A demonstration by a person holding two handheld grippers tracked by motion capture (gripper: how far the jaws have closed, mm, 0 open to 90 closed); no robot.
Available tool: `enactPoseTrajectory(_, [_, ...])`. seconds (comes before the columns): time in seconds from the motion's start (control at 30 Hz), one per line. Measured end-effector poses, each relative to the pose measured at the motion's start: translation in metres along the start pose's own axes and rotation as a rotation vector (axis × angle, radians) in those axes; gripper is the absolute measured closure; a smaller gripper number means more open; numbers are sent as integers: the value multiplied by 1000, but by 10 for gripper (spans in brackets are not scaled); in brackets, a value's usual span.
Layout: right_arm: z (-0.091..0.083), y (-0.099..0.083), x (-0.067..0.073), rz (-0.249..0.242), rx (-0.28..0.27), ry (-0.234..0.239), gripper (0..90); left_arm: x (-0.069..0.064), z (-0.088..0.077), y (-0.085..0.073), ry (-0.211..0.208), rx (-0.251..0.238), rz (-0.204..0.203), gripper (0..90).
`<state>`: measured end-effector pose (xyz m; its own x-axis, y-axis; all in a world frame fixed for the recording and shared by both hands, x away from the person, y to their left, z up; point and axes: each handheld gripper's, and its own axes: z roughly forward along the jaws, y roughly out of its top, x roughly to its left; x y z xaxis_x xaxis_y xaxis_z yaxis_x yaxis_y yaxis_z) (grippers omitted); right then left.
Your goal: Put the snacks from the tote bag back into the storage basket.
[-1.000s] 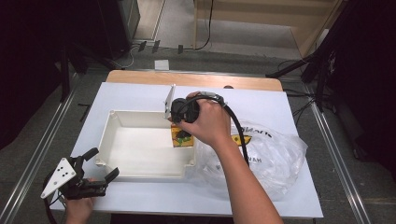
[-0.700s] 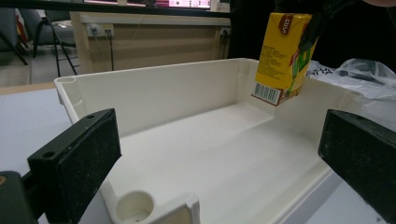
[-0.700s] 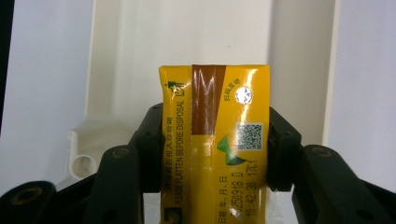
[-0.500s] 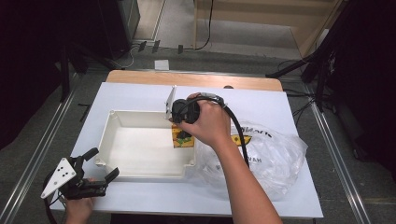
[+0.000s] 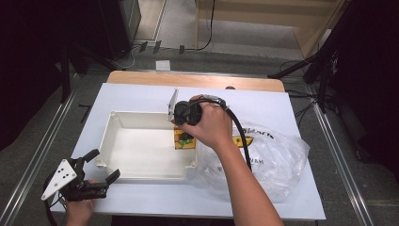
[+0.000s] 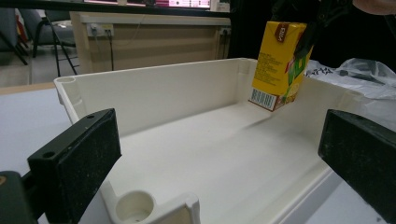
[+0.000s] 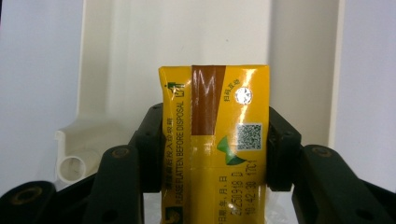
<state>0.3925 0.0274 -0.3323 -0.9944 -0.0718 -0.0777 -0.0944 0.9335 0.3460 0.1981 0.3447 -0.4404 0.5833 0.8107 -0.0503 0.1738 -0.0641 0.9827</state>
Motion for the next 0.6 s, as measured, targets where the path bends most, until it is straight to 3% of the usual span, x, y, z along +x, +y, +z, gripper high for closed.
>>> enactPoseTrajectory(0.6, [17,-1,0,11,21,-3,529,0,0,0,-4,-2,-2,0])
